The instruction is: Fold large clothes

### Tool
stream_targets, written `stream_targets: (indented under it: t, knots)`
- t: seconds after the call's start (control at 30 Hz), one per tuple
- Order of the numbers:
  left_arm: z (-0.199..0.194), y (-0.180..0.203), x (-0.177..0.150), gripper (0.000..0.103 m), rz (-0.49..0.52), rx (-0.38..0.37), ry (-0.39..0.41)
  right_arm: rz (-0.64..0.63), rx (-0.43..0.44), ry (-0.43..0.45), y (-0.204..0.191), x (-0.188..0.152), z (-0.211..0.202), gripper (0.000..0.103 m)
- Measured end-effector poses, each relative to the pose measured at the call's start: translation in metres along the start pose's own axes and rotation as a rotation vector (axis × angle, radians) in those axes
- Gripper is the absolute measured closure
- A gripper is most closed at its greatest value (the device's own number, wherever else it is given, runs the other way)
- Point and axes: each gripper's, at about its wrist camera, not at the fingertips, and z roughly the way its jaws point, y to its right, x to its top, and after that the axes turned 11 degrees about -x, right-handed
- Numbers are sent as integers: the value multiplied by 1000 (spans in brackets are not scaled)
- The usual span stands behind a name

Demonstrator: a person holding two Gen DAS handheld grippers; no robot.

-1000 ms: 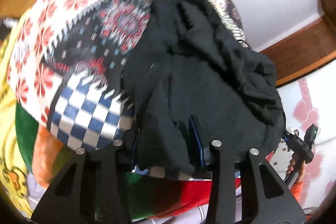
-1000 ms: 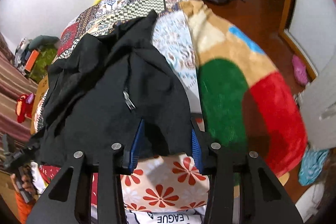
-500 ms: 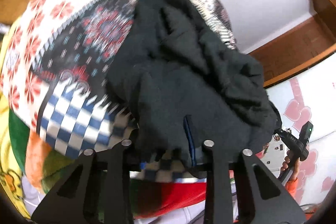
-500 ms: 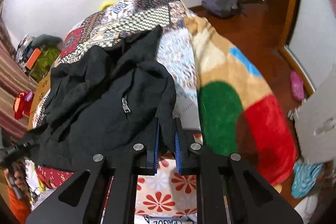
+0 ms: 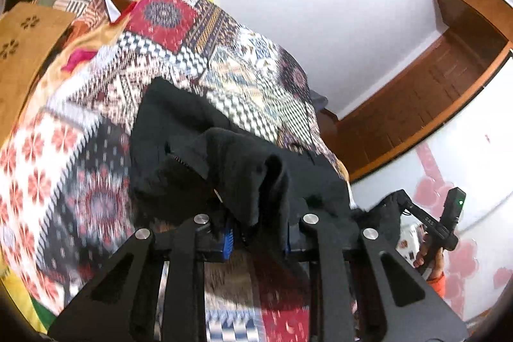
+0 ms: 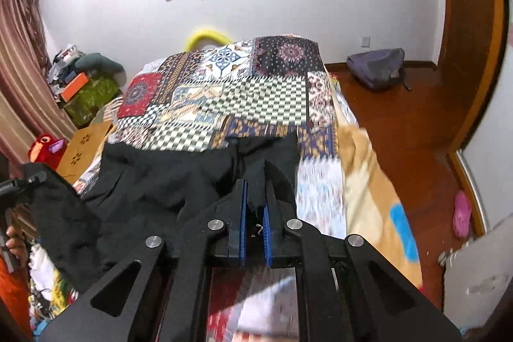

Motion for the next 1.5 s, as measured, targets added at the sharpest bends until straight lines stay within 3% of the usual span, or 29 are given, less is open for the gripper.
stream_targets:
  t: [0.17,0.3,0.43,0.6,0.73,1.03,1.13,1.2,1.37,1.5]
  knots:
    - [28,-21,41,82,-21,52,31,15,-54,-27,0,31,47,96]
    - [61,-65,70,82,-92,119,28,50,-83,-78,5,46,94,96]
    - [96,-105,77,82,-130,189,-27,69,-106,-153,5,49,144,96]
    - [139,-134,72,81,-78,244,-115,85,-131,-241,10,43,191,96]
    - [149,-147,70,78,-86,245,-125,96,-149,-261,18,40,210,95]
    - [132,-113,79,75,15,326,-155,57,-175,-195,14,59,163,89]
    - [117,-94,83,65,52,339,-137,65,-155,-149,11,69,134,76]
    - [108,-81,85,54,78,341,-130,60,-144,-103,4,73,113,58]
    - [95,-57,86,52,121,372,-126,-15,-75,-32,-29,76,70,54]
    - [79,-49,84,38,100,315,-94,-84,-2,-37,-64,62,56,52]
